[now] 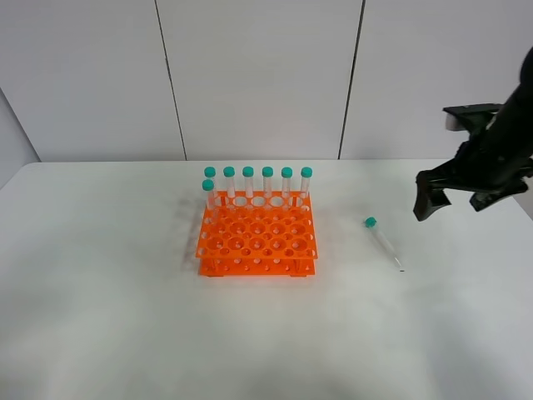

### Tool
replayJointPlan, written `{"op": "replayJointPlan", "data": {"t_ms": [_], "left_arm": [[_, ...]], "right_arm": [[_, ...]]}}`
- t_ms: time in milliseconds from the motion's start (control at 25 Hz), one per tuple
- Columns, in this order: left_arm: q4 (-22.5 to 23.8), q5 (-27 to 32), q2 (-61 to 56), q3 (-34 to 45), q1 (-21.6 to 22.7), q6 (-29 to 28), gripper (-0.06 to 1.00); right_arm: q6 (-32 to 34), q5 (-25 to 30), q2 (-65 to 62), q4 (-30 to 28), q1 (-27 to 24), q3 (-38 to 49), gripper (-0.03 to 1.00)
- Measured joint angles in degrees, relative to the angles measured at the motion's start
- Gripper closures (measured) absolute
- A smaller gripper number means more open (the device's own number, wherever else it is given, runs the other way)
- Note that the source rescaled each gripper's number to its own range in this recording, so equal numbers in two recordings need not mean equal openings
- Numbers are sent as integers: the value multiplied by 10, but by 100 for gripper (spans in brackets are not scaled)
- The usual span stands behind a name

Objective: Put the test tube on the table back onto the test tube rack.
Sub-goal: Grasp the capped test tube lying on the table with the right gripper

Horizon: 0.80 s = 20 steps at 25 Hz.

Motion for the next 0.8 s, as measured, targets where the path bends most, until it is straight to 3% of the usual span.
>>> {"op": "replayJointPlan", "data": {"t_ms": [200, 600, 800], "left_arm": [[0, 0, 0, 0, 0, 0, 4], [0, 0, 0, 0, 0, 0, 4], [0, 0, 0, 0, 0, 0, 4]], "right_arm": [[-8, -34, 68, 6, 34, -35, -3], [-3, -110, 154, 4, 35, -38, -3], [7, -119, 196, 4, 35, -38, -3]]}}
